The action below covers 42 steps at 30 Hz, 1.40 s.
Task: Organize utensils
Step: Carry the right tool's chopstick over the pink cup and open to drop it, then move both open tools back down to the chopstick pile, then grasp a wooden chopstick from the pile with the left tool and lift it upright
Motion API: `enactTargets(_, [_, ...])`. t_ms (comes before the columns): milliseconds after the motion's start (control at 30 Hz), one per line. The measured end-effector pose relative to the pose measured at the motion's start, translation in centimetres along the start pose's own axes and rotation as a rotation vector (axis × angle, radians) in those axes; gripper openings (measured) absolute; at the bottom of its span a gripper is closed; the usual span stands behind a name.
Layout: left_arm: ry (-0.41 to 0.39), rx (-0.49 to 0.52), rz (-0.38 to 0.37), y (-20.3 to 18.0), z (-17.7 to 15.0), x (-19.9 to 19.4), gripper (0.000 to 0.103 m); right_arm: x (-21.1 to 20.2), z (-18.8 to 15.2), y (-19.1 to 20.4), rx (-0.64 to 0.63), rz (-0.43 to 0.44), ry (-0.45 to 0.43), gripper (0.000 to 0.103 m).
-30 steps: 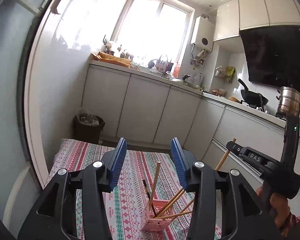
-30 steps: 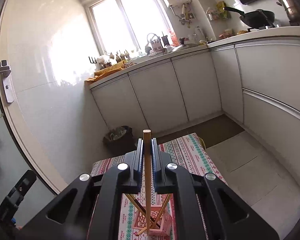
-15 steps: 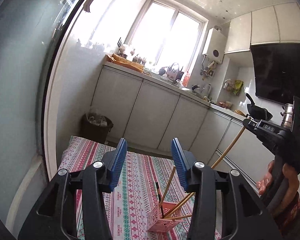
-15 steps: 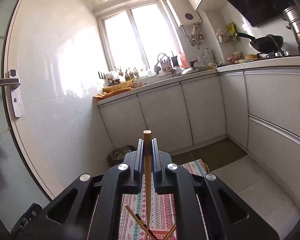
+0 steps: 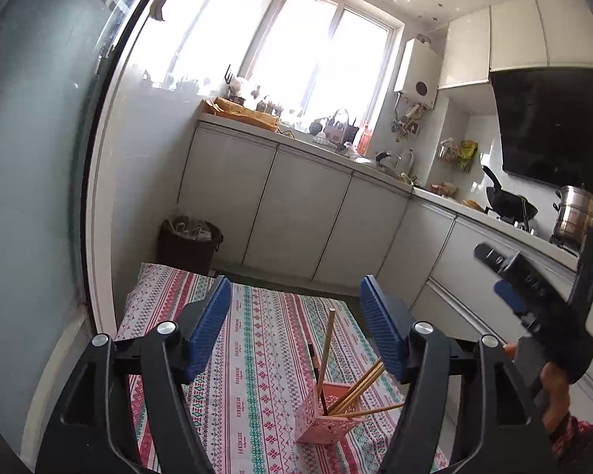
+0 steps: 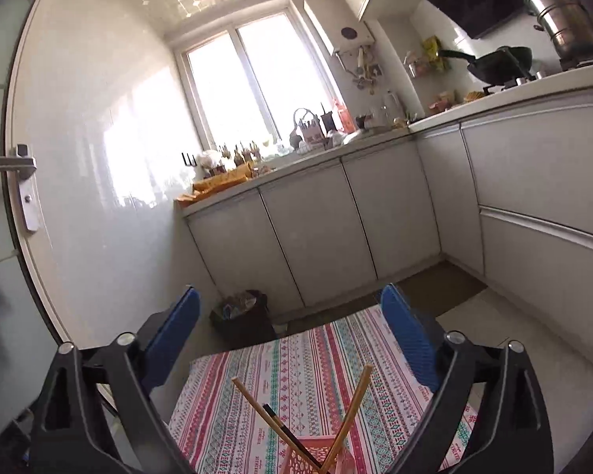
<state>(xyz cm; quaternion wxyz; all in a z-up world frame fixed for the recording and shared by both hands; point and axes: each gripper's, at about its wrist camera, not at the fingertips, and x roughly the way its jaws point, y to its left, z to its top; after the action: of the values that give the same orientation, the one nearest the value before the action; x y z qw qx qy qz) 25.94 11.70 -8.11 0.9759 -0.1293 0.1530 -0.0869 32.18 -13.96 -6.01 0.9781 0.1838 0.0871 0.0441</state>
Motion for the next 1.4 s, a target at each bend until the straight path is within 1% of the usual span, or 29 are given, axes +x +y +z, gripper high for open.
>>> enactTargets(33, [0.024,0.024,0.013,-0.5,-0.3,0.1,0.075,-1.3,0.3,-0.1,-0.010,0.002,-0.019,0.097])
enactTargets(100, [0.062,0.053,0.019,-1.2,-1.0,0.1,0.079,-3.3,0.7,-0.4,-0.045,-0.014,-0.012,0.097])
enactTargets(167, [0.101,0.067,0.018,-1.9,-1.7,-0.1,0.086,-5.2,0.3,-1.0,-0.082,-0.053,0.015,0.097])
enactTargets(200, [0.120,0.076,0.016,-2.3,-2.0,-0.2,0.087,-6.0,-0.2,-1.4,-0.102,-0.078,0.032,0.097])
enactTargets(267, [0.155,0.093,0.021,-3.2,-2.7,-0.5,0.095,-7.5,-1.3,-2.7,-0.120,-0.110,0.077,0.097])
enactTargets(400, [0.248,0.163,0.044,-4.8,-4.5,-0.3,0.096,-10.2,-4.4,-5.7,-0.126,-0.155,0.192,0.097])
enactTargets(533, [0.351,0.231,0.047,-6.3,-7.2,0.1,0.096,-12.4,-7.8,-8.7,-0.128,-0.202,0.279,0.097])
enactTargets(633, [0.409,0.286,0.044,-7.5,-9.3,0.3,0.096,-13.3,-9.6,-10.7,-0.101,-0.227,0.341,0.097])
enactTargets(667, [0.431,0.301,0.030,-7.9,-10.0,0.5,0.096,-13.3,-10.2,-11.5,-0.084,-0.234,0.362,0.097])
enactTargets(733, [0.515,0.343,-0.028,-8.7,-11.5,1.4,0.096,-13.3,-11.4,-12.8,-0.042,-0.235,0.409,0.097])
enactTargets(767, [0.563,0.382,-0.056,-9.2,-12.3,2.1,0.096,-13.1,-12.1,-13.6,-0.016,-0.227,0.443,0.097])
enactTargets(833, [0.630,0.468,-0.115,-10.1,-14.2,3.1,0.096,-12.6,-13.6,-14.9,0.045,-0.211,0.522,0.097])
enactTargets(900, [0.709,0.561,-0.168,-11.1,-16.1,4.3,0.093,-11.9,-14.7,-16.3,0.108,-0.200,0.593,0.097])
enactTargets(933, [0.749,0.612,-0.185,-11.6,-17.2,4.8,0.086,-11.8,-15.1,-17.0,0.142,-0.205,0.608,0.097])
enactTargets(967, [0.781,0.656,-0.194,-12.1,-18.2,5.4,0.076,-11.8,-15.4,-17.6,0.173,-0.211,0.613,0.097])
enactTargets(1000, [0.805,0.696,-0.194,-12.5,-19.2,6.0,0.071,-11.7,-15.6,-18.1,0.198,-0.213,0.619,0.097])
enactTargets(1033, [0.822,0.725,-0.196,-12.8,-20.0,6.6,0.062,-11.7,-15.6,-18.4,0.215,-0.212,0.620,0.097])
enactTargets(1067, [0.842,0.740,-0.209,-13.1,-20.6,7.1,0.059,-11.7,-15.6,-18.7,0.227,-0.213,0.617,0.097])
enactTargets(1133, [0.889,0.764,-0.241,-13.8,-21.9,8.2,0.059,-11.8,-15.7,-19.1,0.247,-0.212,0.615,0.097])
enactTargets(1200, [0.915,0.809,-0.246,-14.7,-23.0,9.1,0.057,-11.5,-15.8,-19.4,0.265,-0.212,0.624,0.097])
enactTargets(1233, [0.926,0.830,-0.247,-15.1,-23.5,9.4,0.050,-11.4,-15.8,-19.6,0.274,-0.211,0.630,0.097])
enactTargets(1267, [0.934,0.846,-0.247,-15.5,-23.8,9.7,0.045,-11.4,-15.8,-19.7,0.282,-0.208,0.633,0.097])
enactTargets(1367, [0.948,0.858,-0.246,-16.1,-24.5,10.5,0.039,-11.3,-15.8,-20.2,0.304,-0.210,0.633,0.097])
enactTargets(1400, [0.958,0.856,-0.245,-16.1,-24.6,10.7,0.039,-11.3,-15.8,-20.5,0.315,-0.209,0.635,0.097])
